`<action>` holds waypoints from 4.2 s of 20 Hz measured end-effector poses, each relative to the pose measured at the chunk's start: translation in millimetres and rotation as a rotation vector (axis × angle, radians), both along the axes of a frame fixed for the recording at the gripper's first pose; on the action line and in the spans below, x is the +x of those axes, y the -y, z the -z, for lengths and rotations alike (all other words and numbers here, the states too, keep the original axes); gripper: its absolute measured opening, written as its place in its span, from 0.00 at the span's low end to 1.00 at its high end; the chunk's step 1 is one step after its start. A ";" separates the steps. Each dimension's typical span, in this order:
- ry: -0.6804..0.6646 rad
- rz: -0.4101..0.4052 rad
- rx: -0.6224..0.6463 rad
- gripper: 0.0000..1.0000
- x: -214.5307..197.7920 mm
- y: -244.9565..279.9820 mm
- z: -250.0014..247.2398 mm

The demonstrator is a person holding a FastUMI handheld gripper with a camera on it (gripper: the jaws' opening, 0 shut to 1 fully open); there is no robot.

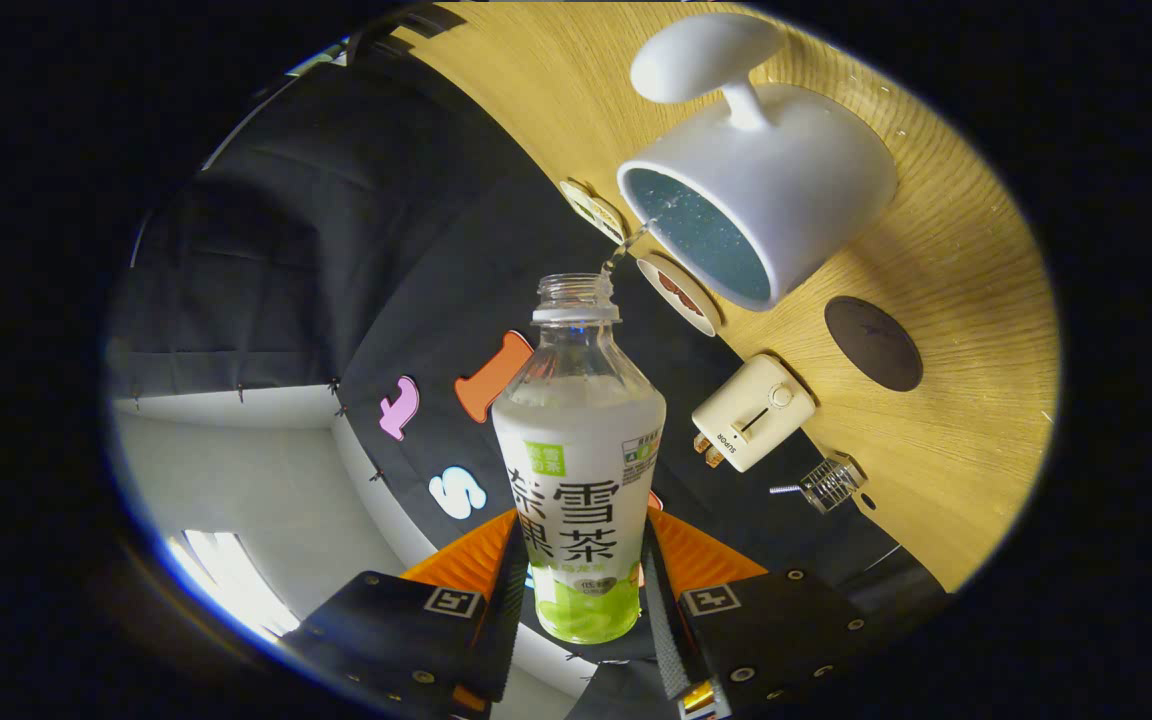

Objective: Take the bottle from table, then pour the juice into the cup, finally place the bottle on the coaster

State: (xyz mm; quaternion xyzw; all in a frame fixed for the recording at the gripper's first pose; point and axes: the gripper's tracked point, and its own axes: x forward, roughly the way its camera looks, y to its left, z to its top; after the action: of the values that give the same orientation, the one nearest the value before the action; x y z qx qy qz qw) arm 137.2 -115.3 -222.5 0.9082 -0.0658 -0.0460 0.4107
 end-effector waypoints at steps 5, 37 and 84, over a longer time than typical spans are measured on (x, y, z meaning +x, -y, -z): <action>-0.078 -0.128 -0.212 0.58 0.2 -13.1 17.6; -0.385 -0.498 -2.263 0.59 34.0 -39.4 77.6; -0.072 -0.181 -2.154 0.97 -98.8 -112.7 -215.5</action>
State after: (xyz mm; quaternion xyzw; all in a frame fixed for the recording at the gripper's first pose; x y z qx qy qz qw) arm 38.4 -2.7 -7.0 0.0694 0.0076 0.0397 0.9968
